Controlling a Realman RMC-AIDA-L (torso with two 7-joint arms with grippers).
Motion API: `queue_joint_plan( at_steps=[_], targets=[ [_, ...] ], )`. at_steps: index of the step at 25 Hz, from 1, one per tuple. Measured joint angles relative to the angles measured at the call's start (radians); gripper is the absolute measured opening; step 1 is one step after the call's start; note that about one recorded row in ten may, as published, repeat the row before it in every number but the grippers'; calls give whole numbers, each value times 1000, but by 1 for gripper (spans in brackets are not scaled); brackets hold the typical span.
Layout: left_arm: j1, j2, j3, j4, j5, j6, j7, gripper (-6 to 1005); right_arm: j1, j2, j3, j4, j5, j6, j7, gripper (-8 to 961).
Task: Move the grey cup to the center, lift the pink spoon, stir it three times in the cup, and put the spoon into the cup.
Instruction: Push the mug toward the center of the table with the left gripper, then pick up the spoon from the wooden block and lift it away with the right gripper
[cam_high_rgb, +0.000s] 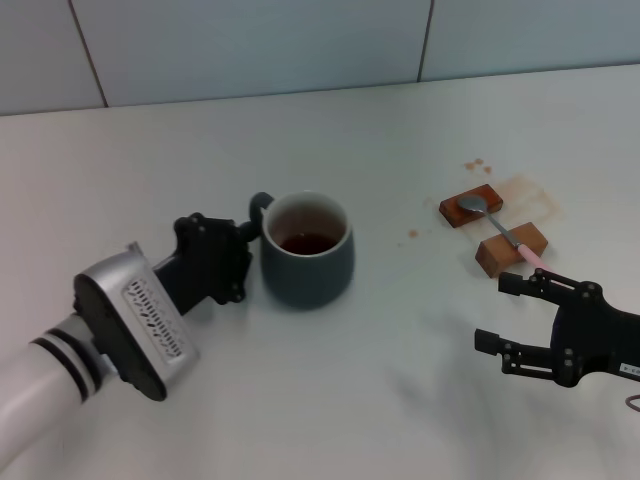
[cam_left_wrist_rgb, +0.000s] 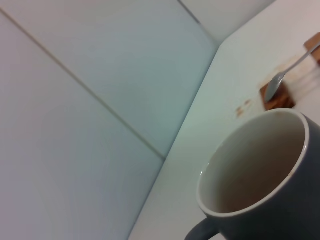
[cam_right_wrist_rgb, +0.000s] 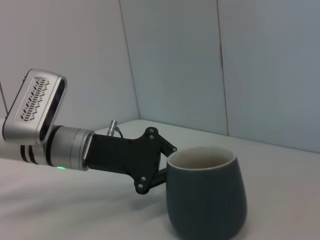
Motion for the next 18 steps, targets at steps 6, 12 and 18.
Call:
queue_joint_plan(
  at_steps=[6, 12, 18],
  targets=[
    [-21, 0, -37, -47, 18, -11, 0, 18, 0, 0, 0, 0, 0, 0, 0, 827],
    [10, 2, -146, -26, 19, -1, -66, 20, -3, 0, 0, 0, 0, 0, 0, 827],
    [98, 10, -189, 172, 18, 89, -489, 22, -4, 0, 0, 0, 0, 0, 0, 828]
  ],
)
